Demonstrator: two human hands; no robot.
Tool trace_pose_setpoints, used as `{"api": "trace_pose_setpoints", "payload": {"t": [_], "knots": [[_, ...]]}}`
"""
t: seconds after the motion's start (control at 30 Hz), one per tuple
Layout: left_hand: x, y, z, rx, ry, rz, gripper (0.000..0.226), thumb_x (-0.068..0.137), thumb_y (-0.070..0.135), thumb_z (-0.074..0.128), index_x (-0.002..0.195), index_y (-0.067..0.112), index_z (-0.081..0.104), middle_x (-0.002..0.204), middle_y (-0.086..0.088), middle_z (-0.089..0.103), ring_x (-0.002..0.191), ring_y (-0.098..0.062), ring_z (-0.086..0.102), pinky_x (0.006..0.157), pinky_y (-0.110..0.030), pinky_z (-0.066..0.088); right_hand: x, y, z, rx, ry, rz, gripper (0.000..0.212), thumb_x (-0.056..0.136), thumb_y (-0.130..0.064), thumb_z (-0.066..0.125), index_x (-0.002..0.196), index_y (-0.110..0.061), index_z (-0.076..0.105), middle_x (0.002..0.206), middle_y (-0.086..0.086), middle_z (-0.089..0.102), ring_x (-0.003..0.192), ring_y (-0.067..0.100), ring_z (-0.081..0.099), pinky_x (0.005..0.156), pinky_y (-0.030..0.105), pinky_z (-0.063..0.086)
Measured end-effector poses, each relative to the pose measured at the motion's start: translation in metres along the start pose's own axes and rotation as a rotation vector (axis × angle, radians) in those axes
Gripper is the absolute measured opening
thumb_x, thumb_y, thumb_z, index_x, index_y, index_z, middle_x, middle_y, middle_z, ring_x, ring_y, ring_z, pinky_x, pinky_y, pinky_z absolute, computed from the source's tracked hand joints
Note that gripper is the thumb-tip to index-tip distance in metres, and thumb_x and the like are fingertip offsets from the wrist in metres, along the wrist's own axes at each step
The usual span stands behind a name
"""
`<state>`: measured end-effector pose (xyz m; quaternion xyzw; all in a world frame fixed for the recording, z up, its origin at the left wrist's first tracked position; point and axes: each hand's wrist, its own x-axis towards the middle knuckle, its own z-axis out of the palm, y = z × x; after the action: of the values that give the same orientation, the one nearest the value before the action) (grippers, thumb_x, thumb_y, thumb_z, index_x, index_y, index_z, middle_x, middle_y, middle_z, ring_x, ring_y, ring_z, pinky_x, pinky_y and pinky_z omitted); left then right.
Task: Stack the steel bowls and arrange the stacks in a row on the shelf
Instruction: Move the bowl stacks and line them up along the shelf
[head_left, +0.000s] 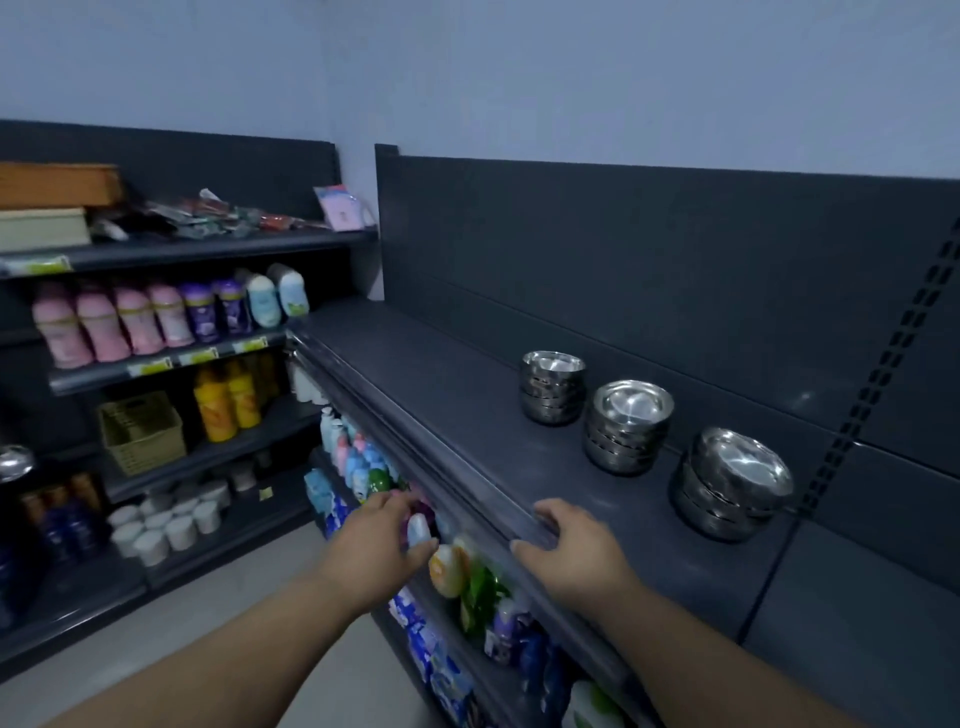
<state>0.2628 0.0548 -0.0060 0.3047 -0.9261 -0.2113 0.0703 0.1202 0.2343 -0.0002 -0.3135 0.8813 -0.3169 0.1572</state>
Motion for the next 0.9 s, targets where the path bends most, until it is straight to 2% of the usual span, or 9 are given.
{"api": "trace_pose_setpoints", "payload": {"t": [0.13,0.27,0.47,0.57,0.7,0.8,0.9], "knots": [[0.075,0.0,0.002,-0.031,-0.005,0.017,0.069,0.088,0.051,0.057,0.146,0.023,0.033,0.147,-0.001,0.038,0.132,-0.017,0.041,0.106,-0.026,0.035,0.072,0.003,-0.007,-0.003,0.008,0.022,0.06,0.085,-0.045,0.064,0.138,-0.024,0.047,0.139,-0.002,0.046,0.127,0.017,0.048,0.104,0.033,0.043],[0.141,0.005,0.008,-0.053,-0.038,0.03,0.071,0.088,0.052,0.058,0.147,0.023,0.032,0.149,-0.001,0.035,0.131,-0.019,0.043,0.109,-0.027,0.034,0.131,0.01,-0.01,-0.01,0.016,0.075,0.066,0.083,-0.047,0.067,0.14,-0.023,0.045,0.145,-0.002,0.043,0.13,0.015,0.046,0.107,0.029,0.039],[0.229,0.005,0.024,-0.101,-0.102,0.121,0.069,0.088,0.05,0.058,0.146,0.023,0.033,0.148,0.0,0.036,0.135,-0.016,0.038,0.11,-0.021,0.028,0.192,0.015,0.002,0.028,0.066,0.191,0.08,0.083,-0.046,0.069,0.148,-0.016,0.032,0.149,0.006,0.039,0.135,0.019,0.042,0.107,0.023,0.031],[0.276,0.004,0.036,-0.112,-0.177,0.204,0.07,0.087,0.051,0.059,0.146,0.025,0.033,0.148,0.0,0.036,0.135,-0.016,0.038,0.111,-0.024,0.03,0.217,0.018,0.011,0.055,0.11,0.275,0.091,0.082,-0.046,0.07,0.151,-0.01,0.024,0.153,0.008,0.036,0.139,0.02,0.037,0.112,0.023,0.028],[0.337,0.003,0.049,-0.115,-0.285,0.326,0.077,0.084,0.053,0.062,0.148,0.026,0.028,0.152,-0.001,0.032,0.137,-0.015,0.034,0.112,-0.025,0.028,0.245,0.018,0.019,0.123,0.232,0.398,0.099,0.077,-0.044,0.076,0.151,-0.012,0.02,0.152,0.005,0.04,0.137,0.019,0.041,0.109,0.021,0.031],[0.379,0.007,0.05,-0.199,-0.391,0.431,0.09,0.079,0.055,0.067,0.151,0.026,0.021,0.155,0.002,0.027,0.141,-0.012,0.027,0.113,-0.021,0.022,0.26,0.009,0.022,0.2,0.371,0.451,0.1,0.072,-0.036,0.082,0.149,-0.018,0.021,0.139,-0.001,0.053,0.125,0.013,0.05,0.092,0.012,0.032],[0.411,0.016,0.048,-0.363,-0.521,0.509,0.101,0.072,0.056,0.073,0.151,0.028,0.017,0.152,0.012,0.028,0.142,-0.01,0.025,0.11,-0.019,0.023,0.274,0.003,0.024,0.283,0.501,0.471,0.109,0.066,-0.033,0.087,0.15,-0.025,0.017,0.127,-0.007,0.056,0.114,0.005,0.05,0.093,0.012,0.033]]}}
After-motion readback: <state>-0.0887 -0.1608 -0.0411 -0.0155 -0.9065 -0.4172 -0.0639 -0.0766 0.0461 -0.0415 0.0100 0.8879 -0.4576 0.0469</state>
